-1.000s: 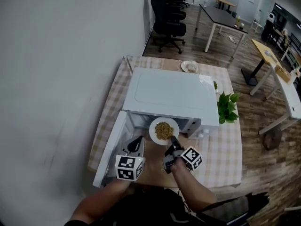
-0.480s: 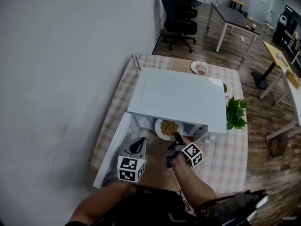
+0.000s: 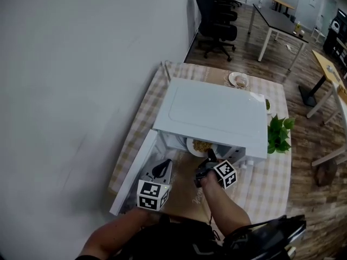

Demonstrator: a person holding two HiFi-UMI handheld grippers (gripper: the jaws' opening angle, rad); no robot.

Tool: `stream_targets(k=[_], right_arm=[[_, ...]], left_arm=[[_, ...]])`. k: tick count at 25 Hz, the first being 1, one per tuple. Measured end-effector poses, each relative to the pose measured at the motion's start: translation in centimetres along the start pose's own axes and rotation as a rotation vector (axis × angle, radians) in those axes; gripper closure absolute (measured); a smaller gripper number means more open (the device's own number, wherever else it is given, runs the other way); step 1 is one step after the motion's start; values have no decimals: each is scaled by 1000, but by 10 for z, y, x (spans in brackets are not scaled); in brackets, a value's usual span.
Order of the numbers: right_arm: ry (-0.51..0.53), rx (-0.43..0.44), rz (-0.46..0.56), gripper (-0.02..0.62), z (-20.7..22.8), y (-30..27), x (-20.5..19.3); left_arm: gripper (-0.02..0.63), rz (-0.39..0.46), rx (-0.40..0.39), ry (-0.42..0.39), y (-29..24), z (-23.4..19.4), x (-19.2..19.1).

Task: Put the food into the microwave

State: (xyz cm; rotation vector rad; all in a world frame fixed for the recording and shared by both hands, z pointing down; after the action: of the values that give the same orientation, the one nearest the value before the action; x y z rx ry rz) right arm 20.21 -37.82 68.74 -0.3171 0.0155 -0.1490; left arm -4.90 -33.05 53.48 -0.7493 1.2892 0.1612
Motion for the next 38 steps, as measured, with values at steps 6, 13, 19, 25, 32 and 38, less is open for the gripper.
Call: stream_targets(k=[6,13,19,25,32,38], right_arm=[[2,-20,8,578,-2,-9,-4],[3,-20,28,577,-11,-26,-2],[134,-49,43,577,-23,-33,1],[215,-95,56,575,-24,-28,0],[248,-177,58,561,-24,-19,-1],[232,-213,74,557,-22,-12,-2]], left_arm=[[597,-4,2,2,7,0,0],[598,-1,19,10,15,1,-3],[597,6,31,4,23,2,-2],[597,2,30,14,22,0,-6],[598,7,5,15,21,4,-6],[598,16,-12,19,21,5,-5]])
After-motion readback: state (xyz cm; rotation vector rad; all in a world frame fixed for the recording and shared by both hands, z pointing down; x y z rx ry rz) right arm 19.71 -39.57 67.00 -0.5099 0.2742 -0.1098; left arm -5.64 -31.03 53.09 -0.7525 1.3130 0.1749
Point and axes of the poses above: the fingertips, and each gripper's own axes: y backward along the fingers, z to its right, x out of its top, the point moved 10 cm from there along y, backward along the fingers, and after that the axes turned 9 degrees about -y, right-handed, at the moved point
